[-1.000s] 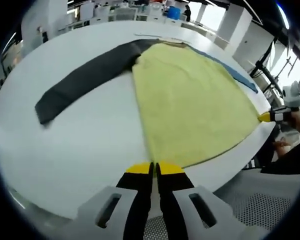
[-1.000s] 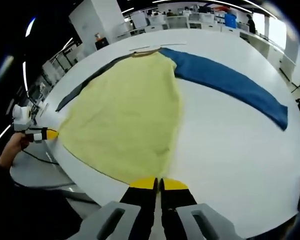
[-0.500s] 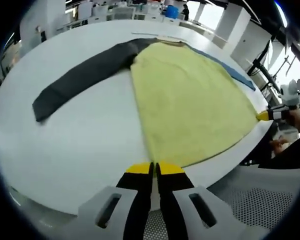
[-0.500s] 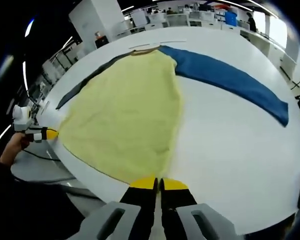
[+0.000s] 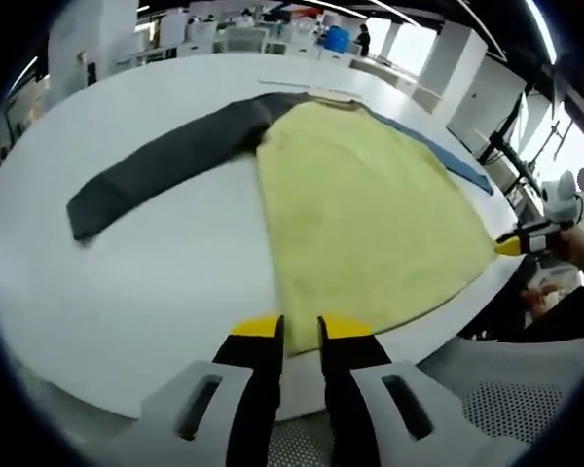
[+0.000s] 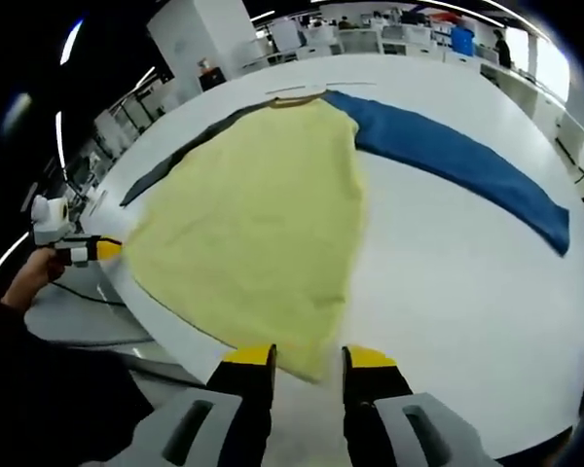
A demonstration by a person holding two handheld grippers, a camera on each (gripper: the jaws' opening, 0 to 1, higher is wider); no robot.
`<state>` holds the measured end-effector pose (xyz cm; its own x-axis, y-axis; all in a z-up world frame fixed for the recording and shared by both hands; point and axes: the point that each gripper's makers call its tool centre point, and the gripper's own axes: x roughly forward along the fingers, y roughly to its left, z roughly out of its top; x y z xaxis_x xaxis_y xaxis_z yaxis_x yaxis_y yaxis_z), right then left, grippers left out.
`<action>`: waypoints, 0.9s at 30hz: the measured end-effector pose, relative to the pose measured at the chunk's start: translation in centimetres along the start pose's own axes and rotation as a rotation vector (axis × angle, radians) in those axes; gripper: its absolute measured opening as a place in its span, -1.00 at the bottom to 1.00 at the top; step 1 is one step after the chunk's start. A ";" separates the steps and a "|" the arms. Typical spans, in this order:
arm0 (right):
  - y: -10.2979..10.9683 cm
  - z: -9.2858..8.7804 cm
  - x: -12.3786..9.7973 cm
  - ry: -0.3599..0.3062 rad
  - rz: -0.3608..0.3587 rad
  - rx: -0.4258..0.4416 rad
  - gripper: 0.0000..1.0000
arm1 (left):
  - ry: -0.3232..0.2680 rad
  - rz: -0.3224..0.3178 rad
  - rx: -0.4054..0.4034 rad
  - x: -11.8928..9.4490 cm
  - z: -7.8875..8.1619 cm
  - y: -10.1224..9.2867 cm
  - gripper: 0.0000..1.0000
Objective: Fold the garment on the visible template until the final outline fits inside the template.
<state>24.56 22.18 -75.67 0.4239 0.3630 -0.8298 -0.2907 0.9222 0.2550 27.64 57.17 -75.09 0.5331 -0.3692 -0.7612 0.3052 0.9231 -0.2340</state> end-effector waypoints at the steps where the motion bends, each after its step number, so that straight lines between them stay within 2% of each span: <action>1: 0.0 0.1 -0.1 -0.005 0.002 -0.007 -0.35 | 0.001 0.001 -0.001 0.0 0.0 0.0 -0.67; 3: 0.0 0.7 -0.1 -0.032 -0.001 -0.021 -0.18 | 0.008 -0.008 0.002 0.1 -0.1 -0.2 -0.61; 6: 0.4 1.4 -0.2 -0.065 0.040 -0.013 0.12 | -0.025 -0.034 -0.004 0.1 0.6 -0.7 -0.47; 8: 0.4 2.4 -0.4 -0.113 0.050 -0.016 0.26 | -0.041 -0.037 0.012 0.0 1.0 -0.9 -0.34; 10: 0.2 2.9 -0.7 -0.130 0.057 -0.014 0.36 | -0.059 -0.036 0.032 0.0 1.4 -1.0 -0.18; 14: -0.8 4.3 -1.0 -0.183 0.054 0.017 0.49 | -0.101 -0.052 0.052 -0.1 2.2 -1.4 -0.01; 16: -1.6 5.0 -1.2 -0.217 0.033 0.036 0.58 | -0.115 -0.061 0.059 -0.2 2.5 -1.6 0.06; 17: -2.7 5.8 -1.4 -0.258 0.002 0.036 0.64 | -0.127 -0.068 0.069 -0.3 2.8 -1.8 0.08; 23: -6.9 7.0 -2.0 -0.307 -0.056 0.088 0.85 | -0.197 -0.093 0.110 -0.6 4.4 -2.6 0.35; 27: -9.0 7.3 -2.1 -0.319 -0.079 0.084 0.98 | -0.228 -0.117 0.136 -0.5 5.3 -3.4 0.47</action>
<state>32.55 14.12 -72.55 0.6932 0.3012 -0.6548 -0.1799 0.9521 0.2475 30.50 53.64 -70.76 0.6466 -0.5015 -0.5748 0.4703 0.8554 -0.2172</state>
